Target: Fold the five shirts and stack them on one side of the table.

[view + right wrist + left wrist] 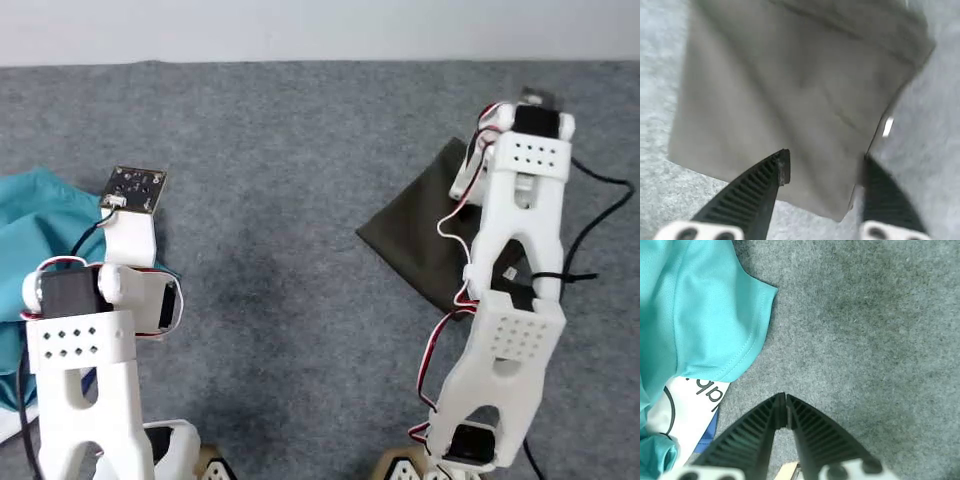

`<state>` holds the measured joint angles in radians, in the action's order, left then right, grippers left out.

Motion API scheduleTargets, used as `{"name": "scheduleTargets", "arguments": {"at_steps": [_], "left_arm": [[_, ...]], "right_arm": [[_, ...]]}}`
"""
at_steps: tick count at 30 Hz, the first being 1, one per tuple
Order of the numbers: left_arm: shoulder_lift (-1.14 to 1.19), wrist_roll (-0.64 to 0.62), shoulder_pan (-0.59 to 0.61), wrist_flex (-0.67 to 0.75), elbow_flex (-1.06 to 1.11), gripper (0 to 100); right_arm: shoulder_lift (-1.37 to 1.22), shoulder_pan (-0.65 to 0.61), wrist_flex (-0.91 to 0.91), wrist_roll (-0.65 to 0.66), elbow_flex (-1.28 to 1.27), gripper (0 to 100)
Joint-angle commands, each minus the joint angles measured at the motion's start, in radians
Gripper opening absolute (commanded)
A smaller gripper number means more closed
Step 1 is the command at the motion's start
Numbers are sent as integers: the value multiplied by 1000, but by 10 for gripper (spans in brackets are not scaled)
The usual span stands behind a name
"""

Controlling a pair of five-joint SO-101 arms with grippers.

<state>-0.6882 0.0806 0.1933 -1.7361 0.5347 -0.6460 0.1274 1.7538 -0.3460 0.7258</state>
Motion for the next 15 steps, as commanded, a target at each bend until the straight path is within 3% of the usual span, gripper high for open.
{"name": "scheduleTargets", "arguments": {"at_steps": [1, 15], "left_arm": [[-21, 8, -2, 0, -5, 5], [-21, 8, -2, -3, -5, 5]], "right_arm": [[62, -10, 33, -77, -8, 495], [-145, -33, -177, -141, -3, 494]]}}
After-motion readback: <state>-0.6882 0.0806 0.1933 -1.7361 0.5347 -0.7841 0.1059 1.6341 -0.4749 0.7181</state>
